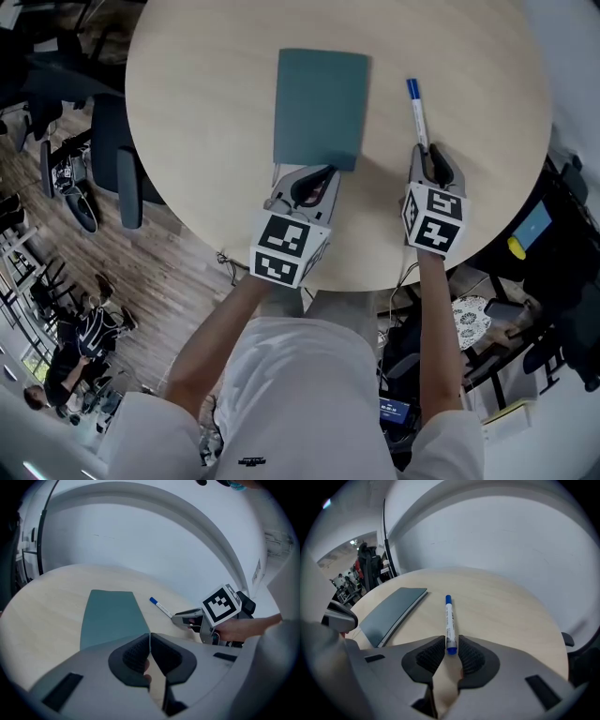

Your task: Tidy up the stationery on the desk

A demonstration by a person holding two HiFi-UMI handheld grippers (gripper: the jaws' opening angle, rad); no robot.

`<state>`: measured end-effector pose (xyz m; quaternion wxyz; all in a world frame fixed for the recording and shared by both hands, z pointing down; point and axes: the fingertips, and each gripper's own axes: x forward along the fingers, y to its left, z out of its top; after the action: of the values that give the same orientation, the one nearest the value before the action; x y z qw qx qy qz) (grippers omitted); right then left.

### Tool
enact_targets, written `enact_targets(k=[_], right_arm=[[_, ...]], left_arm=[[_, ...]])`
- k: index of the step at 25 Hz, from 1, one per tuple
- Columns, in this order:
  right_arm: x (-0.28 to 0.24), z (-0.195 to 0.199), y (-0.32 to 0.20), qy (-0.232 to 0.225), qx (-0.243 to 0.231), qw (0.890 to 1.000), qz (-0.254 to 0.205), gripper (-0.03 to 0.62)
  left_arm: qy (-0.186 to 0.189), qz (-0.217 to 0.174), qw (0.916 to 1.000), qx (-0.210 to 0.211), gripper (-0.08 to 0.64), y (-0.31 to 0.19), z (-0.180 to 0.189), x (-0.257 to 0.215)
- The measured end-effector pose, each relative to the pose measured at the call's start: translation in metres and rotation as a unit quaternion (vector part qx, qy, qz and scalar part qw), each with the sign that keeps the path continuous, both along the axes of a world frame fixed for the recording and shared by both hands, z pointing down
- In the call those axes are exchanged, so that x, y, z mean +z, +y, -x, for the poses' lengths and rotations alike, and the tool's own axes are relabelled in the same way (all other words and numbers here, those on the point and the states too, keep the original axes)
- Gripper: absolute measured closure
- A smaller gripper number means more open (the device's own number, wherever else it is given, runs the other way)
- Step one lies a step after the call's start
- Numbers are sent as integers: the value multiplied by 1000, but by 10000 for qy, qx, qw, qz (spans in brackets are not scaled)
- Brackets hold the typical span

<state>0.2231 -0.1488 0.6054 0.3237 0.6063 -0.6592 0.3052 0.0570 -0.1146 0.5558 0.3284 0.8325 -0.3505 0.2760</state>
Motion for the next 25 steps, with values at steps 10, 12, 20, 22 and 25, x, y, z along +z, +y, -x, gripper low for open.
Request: enact_targets(k=[10, 12, 20, 22, 25], right_arm=[[-11, 6, 0, -78, 65, 9997, -235, 502], [-17, 8, 1, -171, 149, 9992, -326, 502], [-28, 31, 11, -534, 365, 9971, -397, 503], [-30, 38, 12, -617, 450, 9963, -392, 503], [-30, 49, 12, -747, 621, 9945, -388, 503]], left_arm=[[-39, 25, 10000, -47, 532, 1, 13, 4], [-35, 13, 10000, -63, 532, 1, 14, 3], [-67, -23, 9999, -124, 532, 4, 17, 2], [-73, -34, 9998, -163, 532, 3, 21, 1], [-102, -48, 9996, -258, 532, 0, 29, 2]])
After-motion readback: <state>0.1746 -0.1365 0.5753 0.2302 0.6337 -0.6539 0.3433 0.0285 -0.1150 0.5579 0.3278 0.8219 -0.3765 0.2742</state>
